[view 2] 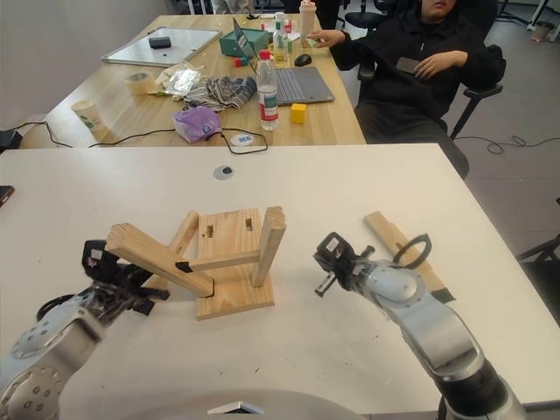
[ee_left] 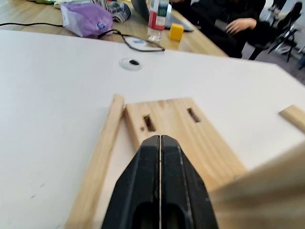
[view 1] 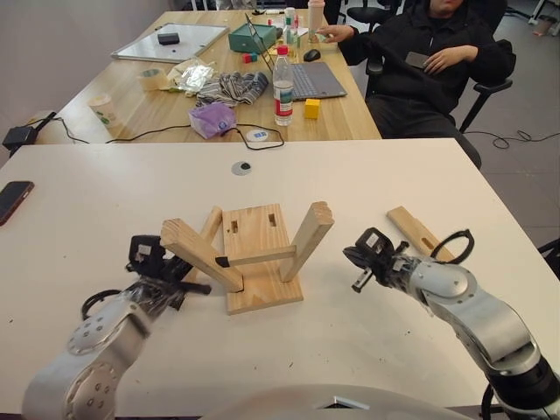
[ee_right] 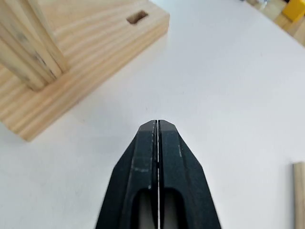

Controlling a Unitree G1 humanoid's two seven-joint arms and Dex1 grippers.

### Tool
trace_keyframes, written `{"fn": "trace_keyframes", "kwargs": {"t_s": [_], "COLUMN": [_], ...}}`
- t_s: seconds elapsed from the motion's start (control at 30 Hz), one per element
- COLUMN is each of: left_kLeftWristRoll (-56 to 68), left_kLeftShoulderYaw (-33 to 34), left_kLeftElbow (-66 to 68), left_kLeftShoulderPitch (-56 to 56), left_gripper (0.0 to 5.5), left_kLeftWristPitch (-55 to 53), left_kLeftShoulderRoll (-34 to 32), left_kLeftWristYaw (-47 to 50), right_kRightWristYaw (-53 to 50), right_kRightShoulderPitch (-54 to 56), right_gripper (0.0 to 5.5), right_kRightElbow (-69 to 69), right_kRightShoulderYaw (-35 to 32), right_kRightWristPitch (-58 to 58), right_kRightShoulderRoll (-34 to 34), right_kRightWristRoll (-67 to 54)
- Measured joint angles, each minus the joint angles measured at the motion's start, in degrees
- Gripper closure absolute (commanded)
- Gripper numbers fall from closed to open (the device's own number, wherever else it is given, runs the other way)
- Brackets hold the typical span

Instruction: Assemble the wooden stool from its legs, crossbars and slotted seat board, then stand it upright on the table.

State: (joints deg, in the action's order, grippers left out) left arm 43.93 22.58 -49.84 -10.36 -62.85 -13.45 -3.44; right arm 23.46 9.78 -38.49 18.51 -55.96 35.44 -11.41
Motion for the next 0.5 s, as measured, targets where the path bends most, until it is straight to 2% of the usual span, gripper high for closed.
{"fn": "trace_keyframes", "kwargs": {"t_s": [0.1, 0.2, 0.43, 0.5], "left_kLeftWristRoll": [-0.2, -5.0, -9.2, -8.8], "left_kLeftShoulderYaw": [-2.1, -3.2, -6.3, -7.0], "left_kLeftElbow": [0.6, 4.0, 7.1, 7.2], "left_kLeftShoulderPitch": [7.0, 11.8, 14.9, 14.9], "left_gripper": [5.5, 5.5, 5.5, 5.5], "left_kLeftWristPitch": [-5.2, -6.2, -4.9, -4.5], "left_kLeftShoulderRoll": [5.1, 7.2, 7.5, 6.8], "left_kLeftWristYaw": [9.6, 15.4, 16.8, 13.3], "right_kRightWristYaw": [-0.2, -0.2, 1.6, 2.7], "right_kRightShoulderPitch": [9.5, 12.3, 12.4, 12.2], "right_gripper": [5.48, 5.48, 5.48, 5.48], "right_kRightElbow": [-0.3, 0.2, 4.7, 7.3], "right_kRightShoulderYaw": [4.9, 9.3, 11.0, 8.9], "right_kRightWristPitch": [-3.4, -6.7, -5.3, -2.9], "right_kRightShoulderRoll": [-5.8, -6.2, -6.7, -5.2], "right_kRightWristRoll": [0.6, 1.0, 3.0, 3.0]}}
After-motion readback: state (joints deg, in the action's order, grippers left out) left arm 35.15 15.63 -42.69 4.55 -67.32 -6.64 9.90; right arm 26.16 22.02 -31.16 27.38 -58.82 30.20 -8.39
